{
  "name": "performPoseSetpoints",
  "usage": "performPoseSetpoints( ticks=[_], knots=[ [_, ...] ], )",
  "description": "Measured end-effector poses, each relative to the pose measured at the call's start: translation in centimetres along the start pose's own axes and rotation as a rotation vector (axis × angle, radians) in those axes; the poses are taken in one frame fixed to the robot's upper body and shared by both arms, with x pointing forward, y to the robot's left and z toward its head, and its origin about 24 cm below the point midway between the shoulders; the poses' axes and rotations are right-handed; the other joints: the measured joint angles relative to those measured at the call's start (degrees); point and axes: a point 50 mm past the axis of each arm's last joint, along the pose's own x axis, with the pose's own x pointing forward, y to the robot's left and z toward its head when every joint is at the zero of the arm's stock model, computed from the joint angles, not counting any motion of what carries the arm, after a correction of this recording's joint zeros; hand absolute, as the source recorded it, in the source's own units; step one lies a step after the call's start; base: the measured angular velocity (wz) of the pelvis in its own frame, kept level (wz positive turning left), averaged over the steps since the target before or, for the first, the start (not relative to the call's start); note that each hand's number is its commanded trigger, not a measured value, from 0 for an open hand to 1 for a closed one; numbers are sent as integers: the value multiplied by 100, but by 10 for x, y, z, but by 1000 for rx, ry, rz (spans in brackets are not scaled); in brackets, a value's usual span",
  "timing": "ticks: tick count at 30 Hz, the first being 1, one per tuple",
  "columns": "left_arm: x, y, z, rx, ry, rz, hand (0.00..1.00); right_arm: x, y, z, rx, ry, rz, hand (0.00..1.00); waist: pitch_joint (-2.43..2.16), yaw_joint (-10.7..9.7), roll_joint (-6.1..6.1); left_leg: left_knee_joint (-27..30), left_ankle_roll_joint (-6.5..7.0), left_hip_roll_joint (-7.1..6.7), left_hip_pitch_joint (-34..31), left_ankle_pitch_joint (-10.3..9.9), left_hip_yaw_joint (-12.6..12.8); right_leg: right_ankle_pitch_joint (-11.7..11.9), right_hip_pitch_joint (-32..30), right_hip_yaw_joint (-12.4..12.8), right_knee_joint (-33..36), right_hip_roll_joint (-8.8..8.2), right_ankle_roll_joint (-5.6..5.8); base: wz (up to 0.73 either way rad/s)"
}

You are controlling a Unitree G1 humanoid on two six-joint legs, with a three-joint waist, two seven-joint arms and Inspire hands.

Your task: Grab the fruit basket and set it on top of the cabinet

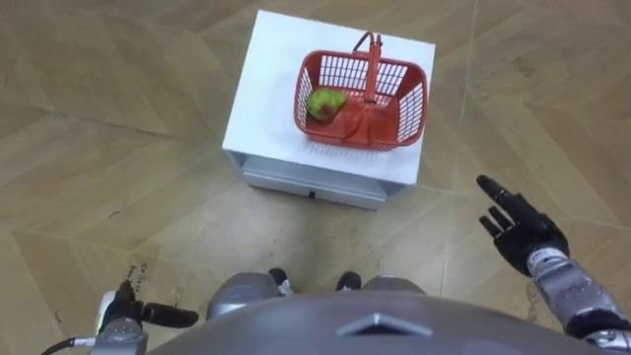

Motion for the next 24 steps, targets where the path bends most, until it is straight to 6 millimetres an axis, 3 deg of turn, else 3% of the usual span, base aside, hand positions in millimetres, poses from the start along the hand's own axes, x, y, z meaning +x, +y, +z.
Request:
performPoseSetpoints(
  ticks=[5,10,16,24],
  knots=[
    [1,1,-1,-12,7,16,0,-12,-36,-40,-132,168,-153,0,12,2,-31,-151,-37,24,299,-40,148,-20,140,279,-6,82,-12,-25],
    [0,-7,-2,-18,22,7,0,-26,-60,-66,-263,292,-258,0,22,16,14,-66,-44,70,442,-155,149,-21,271,338,-101,127,-10,-5],
    [0,-19,-3,49,57,-27,0,-27,-51,-92,-423,393,-238,0,20,-1,70,-82,-73,89,506,-181,155,-19,328,367,-124,173,-17,-3],
    [0,-25,2,98,47,-44,0,-24,-50,-83,-590,394,-240,0,38,-10,146,-86,-108,124,503,-208,163,-6,353,372,-187,218,-38,0]
  ],
)
